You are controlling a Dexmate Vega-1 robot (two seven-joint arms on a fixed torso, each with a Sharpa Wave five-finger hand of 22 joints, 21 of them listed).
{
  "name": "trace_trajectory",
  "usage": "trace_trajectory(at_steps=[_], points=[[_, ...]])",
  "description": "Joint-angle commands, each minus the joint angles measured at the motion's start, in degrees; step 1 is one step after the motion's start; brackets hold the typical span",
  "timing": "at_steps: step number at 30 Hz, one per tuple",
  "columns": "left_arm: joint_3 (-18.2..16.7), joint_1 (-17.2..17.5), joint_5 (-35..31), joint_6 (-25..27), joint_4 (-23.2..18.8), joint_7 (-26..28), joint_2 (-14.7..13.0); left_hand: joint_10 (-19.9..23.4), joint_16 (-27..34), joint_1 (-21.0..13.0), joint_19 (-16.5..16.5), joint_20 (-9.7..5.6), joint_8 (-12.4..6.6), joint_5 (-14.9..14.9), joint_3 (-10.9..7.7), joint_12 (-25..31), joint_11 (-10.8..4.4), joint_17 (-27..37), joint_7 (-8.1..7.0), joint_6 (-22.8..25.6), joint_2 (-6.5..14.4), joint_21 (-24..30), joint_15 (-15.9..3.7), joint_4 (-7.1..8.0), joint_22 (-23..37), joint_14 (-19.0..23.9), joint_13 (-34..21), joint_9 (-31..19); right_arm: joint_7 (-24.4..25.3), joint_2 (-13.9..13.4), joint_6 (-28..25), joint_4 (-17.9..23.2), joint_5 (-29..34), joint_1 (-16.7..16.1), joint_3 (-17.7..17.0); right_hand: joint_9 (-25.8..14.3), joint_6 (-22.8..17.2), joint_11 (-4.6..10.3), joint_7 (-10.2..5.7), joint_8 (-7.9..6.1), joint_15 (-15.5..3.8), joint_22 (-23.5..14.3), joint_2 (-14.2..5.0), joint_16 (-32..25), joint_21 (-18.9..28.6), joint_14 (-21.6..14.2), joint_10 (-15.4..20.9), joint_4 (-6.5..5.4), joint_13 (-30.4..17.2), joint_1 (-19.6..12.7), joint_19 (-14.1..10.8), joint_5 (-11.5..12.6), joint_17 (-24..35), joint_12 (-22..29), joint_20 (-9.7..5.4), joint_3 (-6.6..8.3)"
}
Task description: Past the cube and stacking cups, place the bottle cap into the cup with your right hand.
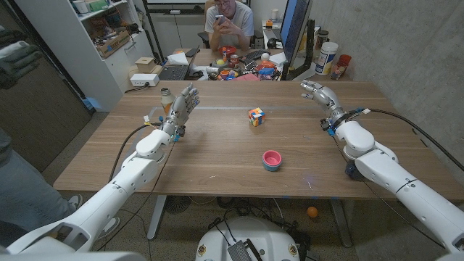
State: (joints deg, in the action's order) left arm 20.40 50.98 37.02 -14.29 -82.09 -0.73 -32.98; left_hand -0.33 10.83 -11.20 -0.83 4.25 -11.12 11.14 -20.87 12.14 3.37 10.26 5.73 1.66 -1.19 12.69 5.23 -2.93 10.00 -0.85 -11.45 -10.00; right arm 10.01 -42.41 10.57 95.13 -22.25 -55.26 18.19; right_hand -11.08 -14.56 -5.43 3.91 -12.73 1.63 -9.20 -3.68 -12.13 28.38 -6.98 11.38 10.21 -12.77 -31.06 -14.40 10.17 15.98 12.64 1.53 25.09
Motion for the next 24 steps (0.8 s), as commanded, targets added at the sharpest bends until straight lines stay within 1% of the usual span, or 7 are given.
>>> trace_trajectory(at_steps=[1,7,12,14,17,20,24], points=[[-0.59,0.96,-0.18,0.98,-2.14,1.19,-0.99,0.56,0.39,-0.59,0.09,0.22,-0.34,-0.07,-0.2,0.35,0.37,0.23,0.33,0.56,0.44,-0.01,0.19,-0.37,0.34,0.43,-0.05,-0.21,2.88,-5.7,-7.76,5.47,4.89,-2.07,-1.9,-0.09,-0.78,-0.06,0.05,-0.34,-0.27,-0.26,0.02,-0.2,-0.35,-0.6,0.76,0.28,0.05,-1.27,-0.5,0.38,-0.14,0.22,-0.04,0.41],[-0.81,1.03,-0.53,1.17,-2.99,1.67,-1.43,0.51,0.37,-0.64,0.23,-0.24,-0.26,-0.12,-0.21,0.31,0.34,0.23,0.39,0.57,0.5,-0.03,0.21,-0.46,0.35,0.48,-0.03,-0.21,3.52,-7.9,-10.62,7.48,6.99,-2.51,-2.43,-0.09,-0.89,-0.03,0.21,-0.26,-0.24,-0.26,0.25,-0.07,-0.83,-0.49,0.75,0.31,0.15,-2.12,-0.2,0.4,-0.46,0.11,0.0,0.53],[-0.77,0.97,-0.57,1.02,-2.89,1.7,-1.27,0.55,0.32,-0.66,0.16,0.79,-0.2,-0.17,-0.2,0.3,0.15,0.24,0.28,0.68,0.55,-0.15,0.15,-0.55,0.36,0.49,-0.02,-0.21,3.93,-10.07,-13.33,9.15,9.62,-2.35,-2.63,-0.11,-0.97,0.34,-0.16,0.05,-0.17,-0.27,0.97,0.97,-2.56,2.11,0.05,0.06,0.37,-3.79,1.6,0.37,-1.31,-0.39,-0.09,0.51],[-0.66,0.89,-0.69,1.07,-2.81,1.6,-1.3,0.59,0.33,-0.67,0.16,0.81,-0.2,-0.18,-0.19,0.31,0.14,0.24,0.29,0.75,0.56,-0.17,0.15,-0.57,0.37,0.54,-0.01,-0.21,3.76,-10.85,-13.92,9.51,10.43,-2.26,-2.7,-0.12,-0.98,0.37,-0.64,0.14,-0.16,-0.26,1.17,1.05,-3.02,2.46,-0.01,-0.01,0.42,-4.14,2.02,0.36,-1.54,-0.45,-0.12,0.46],[-0.56,0.83,-0.68,1.07,-2.54,1.53,-1.16,0.79,0.34,-0.67,0.18,0.81,-0.22,-0.19,-0.19,0.39,0.01,0.25,0.21,0.89,0.58,-0.19,0.05,-0.6,0.37,0.61,-0.01,-0.21,3.47,-11.76,-15.38,10.17,11.15,-2.1,-2.82,-0.13,-0.95,0.42,-0.76,0.23,0.05,-0.26,1.36,1.18,-3.43,2.92,-0.27,-0.06,0.46,-4.45,2.4,0.36,-1.74,-0.58,-0.09,0.41],[-0.48,0.75,-0.54,1.32,-2.26,1.5,-1.06,0.84,0.34,-0.67,0.21,0.8,-0.25,-0.21,-0.18,0.4,-0.4,0.25,0.06,1.07,0.6,-0.22,-0.13,-0.64,0.38,0.66,0.0,-0.21,2.75,-13.15,-17.69,11.09,12.43,-1.61,-2.48,-0.14,-0.96,0.34,-0.78,0.28,0.15,-0.26,1.5,1.21,-3.73,3.15,-0.36,-0.1,0.48,-4.66,2.66,0.37,-1.89,-0.63,-0.06,0.37],[-0.44,0.64,-0.79,1.13,-1.99,1.55,-1.04,0.88,0.33,-0.68,0.23,0.76,-0.22,-0.22,-0.18,0.4,-0.37,0.25,0.06,1.07,0.63,-0.23,-0.2,-0.66,0.39,0.69,0.0,-0.21,1.48,-15.06,-21.57,12.54,14.21,-0.66,-1.7,-0.15,-0.85,0.51,-0.94,0.39,0.14,-0.26,1.66,1.22,-4.17,3.38,-0.63,-0.15,0.52,-4.98,3.06,0.39,-2.09,-0.75,0.05,0.33]])
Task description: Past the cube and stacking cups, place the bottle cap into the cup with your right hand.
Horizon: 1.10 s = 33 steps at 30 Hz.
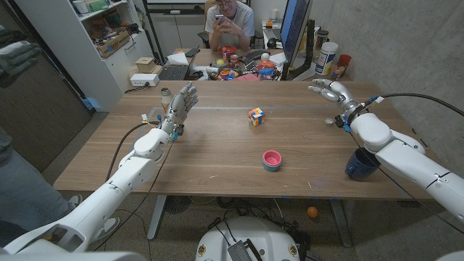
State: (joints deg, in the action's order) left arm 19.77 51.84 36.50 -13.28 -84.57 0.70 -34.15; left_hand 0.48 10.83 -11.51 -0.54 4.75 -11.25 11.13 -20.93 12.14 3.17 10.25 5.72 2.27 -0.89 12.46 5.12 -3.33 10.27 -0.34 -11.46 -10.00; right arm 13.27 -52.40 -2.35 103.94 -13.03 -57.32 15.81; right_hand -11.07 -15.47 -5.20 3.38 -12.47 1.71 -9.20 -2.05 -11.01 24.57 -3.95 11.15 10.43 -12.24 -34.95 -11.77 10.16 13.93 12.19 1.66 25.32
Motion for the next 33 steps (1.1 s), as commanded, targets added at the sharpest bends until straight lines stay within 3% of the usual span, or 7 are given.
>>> trace_trajectory(at_steps=[1,14,33], points=[[0.17,-0.21,-0.3,0.12,0.48,0.18,0.1,0.04,0.33,-0.38,-0.06,0.14,-0.08,-0.23,-0.12,0.39,-0.16,0.26,0.07,0.49,0.33,-0.02,-0.11,-0.27,0.11,0.19,0.01,-0.21,-2.0,-5.39,-9.69,4.05,5.38,1.66,0.92,-0.17,0.15,0.29,-0.83,0.2,0.03,-0.26,0.11,0.12,-0.54,0.51,-0.47,-0.41,0.02,-1.28,0.48,0.41,-0.16,-0.33,-0.07,0.08],[0.42,-0.56,-0.45,0.01,1.07,-0.03,0.37,0.51,0.33,-0.42,0.02,0.0,-0.13,-0.28,-0.11,0.51,-0.78,0.26,-0.45,1.11,0.45,-0.14,-0.59,-0.44,0.13,0.41,0.04,-0.21,-4.9,-8.4,-17.58,6.44,10.95,5.07,4.57,-0.26,-0.34,0.9,-3.61,0.25,-0.16,-0.29,0.63,0.05,-2.71,1.53,-1.11,-0.67,0.18,-2.67,2.33,0.45,-1.08,-0.51,0.37,-0.13],[0.68,-0.96,-0.82,0.61,0.99,-0.08,0.06,0.69,0.27,-0.48,0.03,-0.27,-0.49,-0.35,-0.08,0.47,-0.96,0.25,-0.3,2.98,0.58,-0.33,-0.9,-0.72,0.14,0.62,0.07,-0.22,-9.5,-12.23,-28.63,8.96,21.0,8.47,10.2,-0.35,-1.36,1.23,-4.72,0.08,-0.1,-0.34,1.18,0.04,-4.17,2.33,-1.36,-0.96,0.27,-3.02,3.54,0.46,-1.58,-0.56,0.72,-0.55]])
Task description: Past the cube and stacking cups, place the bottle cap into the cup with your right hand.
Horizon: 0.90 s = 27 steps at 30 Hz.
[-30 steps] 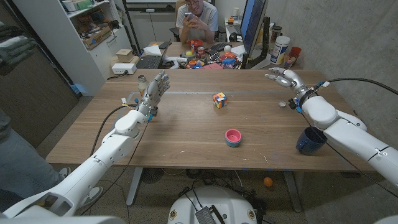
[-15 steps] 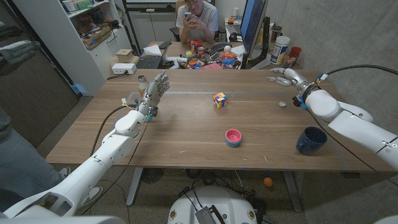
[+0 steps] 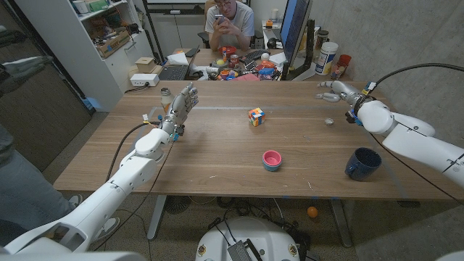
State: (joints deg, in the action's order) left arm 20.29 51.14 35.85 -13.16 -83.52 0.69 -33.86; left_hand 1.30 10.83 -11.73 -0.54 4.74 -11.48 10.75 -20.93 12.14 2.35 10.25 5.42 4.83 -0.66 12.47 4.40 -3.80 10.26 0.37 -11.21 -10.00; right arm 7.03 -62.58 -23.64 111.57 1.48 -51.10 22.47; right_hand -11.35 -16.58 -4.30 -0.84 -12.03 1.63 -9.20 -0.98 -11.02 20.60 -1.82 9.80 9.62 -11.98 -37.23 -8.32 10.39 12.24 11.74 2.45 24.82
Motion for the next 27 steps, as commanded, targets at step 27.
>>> trace_trajectory(at_steps=[27], points=[[-0.58,1.4,-0.29,0.72,-1.95,1.54,-0.93,-0.22,0.16,-0.28,-0.02,-0.29,0.0,-0.01,-0.03,0.34,-0.29,0.26,-0.16,0.68,0.47,-0.5,-0.13,-0.48,0.16,-0.14,-0.16,-0.24,-12.2,-0.16,-16.95,-1.63,15.23,9.02,11.58,-0.14,1.76,0.6,-1.82,0.68,0.86,-0.46,1.99,0.27,-2.97,2.47,-3.92,-0.05,0.1,-1.46,2.14,0.71,-0.47,-0.99,0.74,-0.99]])
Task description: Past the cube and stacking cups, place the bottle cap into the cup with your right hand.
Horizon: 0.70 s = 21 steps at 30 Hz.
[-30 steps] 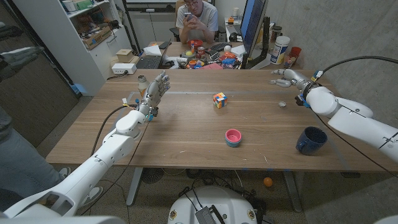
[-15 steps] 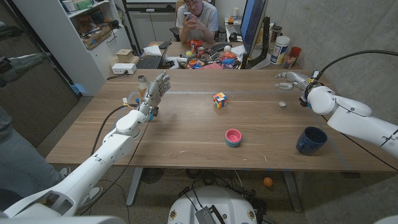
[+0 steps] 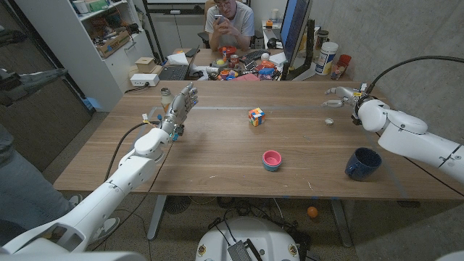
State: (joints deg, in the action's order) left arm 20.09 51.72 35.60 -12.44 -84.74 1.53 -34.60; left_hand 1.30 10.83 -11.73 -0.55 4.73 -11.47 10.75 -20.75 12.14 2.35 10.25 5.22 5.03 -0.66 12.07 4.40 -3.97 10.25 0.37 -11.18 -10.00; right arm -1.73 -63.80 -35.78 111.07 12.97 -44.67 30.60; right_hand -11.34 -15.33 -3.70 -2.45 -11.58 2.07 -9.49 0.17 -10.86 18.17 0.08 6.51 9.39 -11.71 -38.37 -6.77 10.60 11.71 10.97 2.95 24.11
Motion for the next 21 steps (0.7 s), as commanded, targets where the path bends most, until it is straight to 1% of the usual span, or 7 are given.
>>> trace_trajectory(at_steps=[1,3,7,11,13,21], points=[[-0.4,0.87,0.02,-0.01,-0.72,0.72,-0.17,-0.23,0.17,-0.28,-0.02,-0.29,0.0,-0.01,-0.22,0.34,-0.26,0.26,0.04,0.5,0.48,-0.11,-0.14,-0.32,0.17,-0.13,-0.18,-0.24,-3.51,1.18,-5.04,-1.29,4.06,2.73,3.75,-0.15,0.56,0.01,-0.23,0.25,0.44,-0.17,0.92,0.12,-0.58,0.61,-0.65,0.19,-0.17,-0.34,0.63,0.52,0.05,-0.21,0.24,-0.3],[-0.43,0.98,0.04,-0.05,-0.75,0.81,-0.13,-0.12,0.17,-0.27,-0.02,-0.26,0.04,-0.02,-0.21,0.37,-0.02,0.26,0.03,0.48,0.49,-0.13,-0.12,-0.34,0.17,-0.11,-0.18,-0.24,-3.63,1.87,-6.52,-1.57,4.64,3.08,4.33,-0.15,0.65,-0.12,-0.2,0.27,0.42,-0.18,1.24,0.17,-0.74,0.91,-0.85,0.24,-0.18,-0.4,0.67,0.64,0.02,-0.21,0.24,-0.39],[-0.41,1.11,0.15,0.1,-0.82,0.77,-0.18,-0.16,0.16,-0.25,-0.02,-0.29,0.09,-0.03,-0.19,0.34,-0.09,0.26,0.03,0.49,0.5,-0.15,-0.13,-0.36,0.17,-0.11,-0.18,-0.25,-2.82,2.94,-7.1,-2.62,4.3,2.96,4.52,-0.16,0.63,0.05,-0.26,0.23,0.45,-0.18,1.58,0.06,-0.87,0.82,-1.03,0.3,-0.18,-0.51,0.6,0.77,-0.01,-0.18,0.26,-0.47],[-0.3,1.08,-0.01,0.35,-0.98,0.71,-0.38,-0.17,0.15,-0.24,-0.02,-0.28,0.1,-0.04,-0.18,0.32,-0.09,0.26,-0.01,0.58,0.52,-0.16,-0.11,-0.39,0.17,-0.11,-0.18,-0.25,-0.14,3.85,-6.8,-3.47,3.84,1.96,4.04,-0.18,0.33,-0.03,-0.35,0.07,0.36,-0.19,1.93,-0.11,-0.96,0.56,-0.87,0.37,-0.18,-0.73,0.31,0.95,-0.06,-0.01,0.29,-0.52],[-0.31,1.09,0.0,0.42,-1.05,0.75,-0.39,-0.13,0.14,-0.23,-0.02,-0.29,0.12,-0.04,-0.17,0.33,-0.12,0.26,-0.02,0.57,0.52,-0.17,-0.13,-0.4,0.17,-0.11,-0.18,-0.25,1.11,4.49,-7.8,-3.67,4.27,1.76,4.22,-0.18,0.15,0.05,-0.39,-0.01,0.34,-0.19,2.09,-0.18,-1.02,0.45,-0.89,0.39,-0.18,-0.82,0.2,1.04,-0.08,0.02,0.28,-0.55],[-0.28,1.11,-0.07,0.84,-1.3,0.9,-0.58,-0.19,0.12,-0.21,-0.05,-0.27,0.19,-0.05,-0.15,0.28,-0.04,0.27,-0.08,0.6,0.55,-0.22,-0.1,-0.46,0.18,-0.13,-0.17,-0.26,1.83,5.4,-9.93,-4.82,6.16,2.69,6.42,-0.21,-0.35,0.21,-0.6,-0.22,0.35,-0.21,2.68,-0.27,-1.2,0.43,-0.91,0.38,-0.18,-0.98,-0.15,1.28,-0.13,0.15,0.23,-0.72]])
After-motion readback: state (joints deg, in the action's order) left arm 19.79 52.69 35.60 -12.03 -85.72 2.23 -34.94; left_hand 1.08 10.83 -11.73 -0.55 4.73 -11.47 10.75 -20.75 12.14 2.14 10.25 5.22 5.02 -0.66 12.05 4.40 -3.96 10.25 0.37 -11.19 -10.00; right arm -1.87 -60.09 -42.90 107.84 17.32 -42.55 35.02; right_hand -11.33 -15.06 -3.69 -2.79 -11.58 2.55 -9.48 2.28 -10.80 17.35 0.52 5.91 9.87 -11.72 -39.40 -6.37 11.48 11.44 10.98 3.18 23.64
